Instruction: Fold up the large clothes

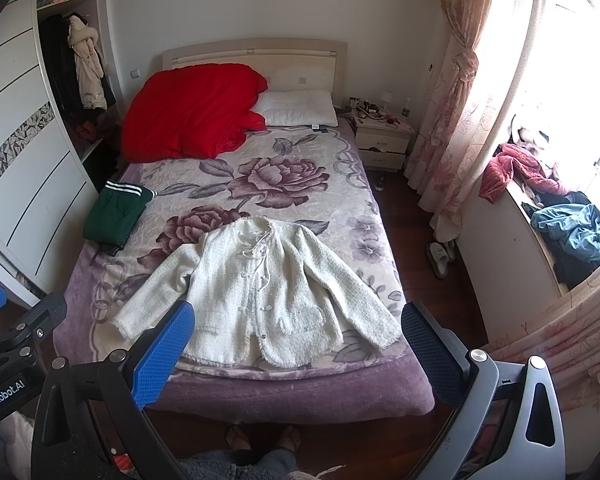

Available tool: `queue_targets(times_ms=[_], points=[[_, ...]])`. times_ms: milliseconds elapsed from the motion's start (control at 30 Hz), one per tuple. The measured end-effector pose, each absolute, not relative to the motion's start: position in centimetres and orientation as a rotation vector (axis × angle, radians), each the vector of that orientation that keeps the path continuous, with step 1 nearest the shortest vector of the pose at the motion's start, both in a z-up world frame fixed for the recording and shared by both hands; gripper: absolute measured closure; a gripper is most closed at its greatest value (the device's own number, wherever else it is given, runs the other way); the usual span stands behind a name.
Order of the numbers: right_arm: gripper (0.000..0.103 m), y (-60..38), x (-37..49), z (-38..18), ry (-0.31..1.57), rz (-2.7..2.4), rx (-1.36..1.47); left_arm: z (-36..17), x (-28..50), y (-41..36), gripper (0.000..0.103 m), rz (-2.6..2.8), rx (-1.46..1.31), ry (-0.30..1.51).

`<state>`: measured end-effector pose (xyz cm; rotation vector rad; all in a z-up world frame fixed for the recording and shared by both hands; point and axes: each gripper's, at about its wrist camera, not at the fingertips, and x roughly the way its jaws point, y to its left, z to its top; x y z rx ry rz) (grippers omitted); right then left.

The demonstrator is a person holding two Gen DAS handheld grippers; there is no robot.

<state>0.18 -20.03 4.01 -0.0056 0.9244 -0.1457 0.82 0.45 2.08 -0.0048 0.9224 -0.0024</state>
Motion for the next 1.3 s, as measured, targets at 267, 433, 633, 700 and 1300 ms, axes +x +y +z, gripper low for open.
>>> queue_targets(times_ms=[267, 433, 633, 700, 1300], points=[[0.0, -19.7, 0.8, 4.2, 0.935, -0.147, -0.002, 1.8, 1.5, 0.7, 0.0, -0.01, -0.005, 0.933], [0.0, -19.0, 4.0, 3.1, 0.976, -0.15, 0.05, -0.6, 4.1, 1.7, 0.0, 0.016, 0.027, 0.907], [0.0, -25.9, 7.2, -5.9, 1.062, -0.293, 0.147, -7.8, 8.5, 2.0, 0.0, 0.067, 0.079, 0.885], [0.0, -29.3, 7.7, -9.7, 1.101, -0.373, 0.181, -11.3, 10.4, 1.4, 0.0, 0.081, 0.102, 0.908], [0.0, -63.2, 12.3, -60.5, 1.395, -0.772, 0.847, -40.0, 19.1, -5.8, 0.0, 0.31, 0.173, 1.287]])
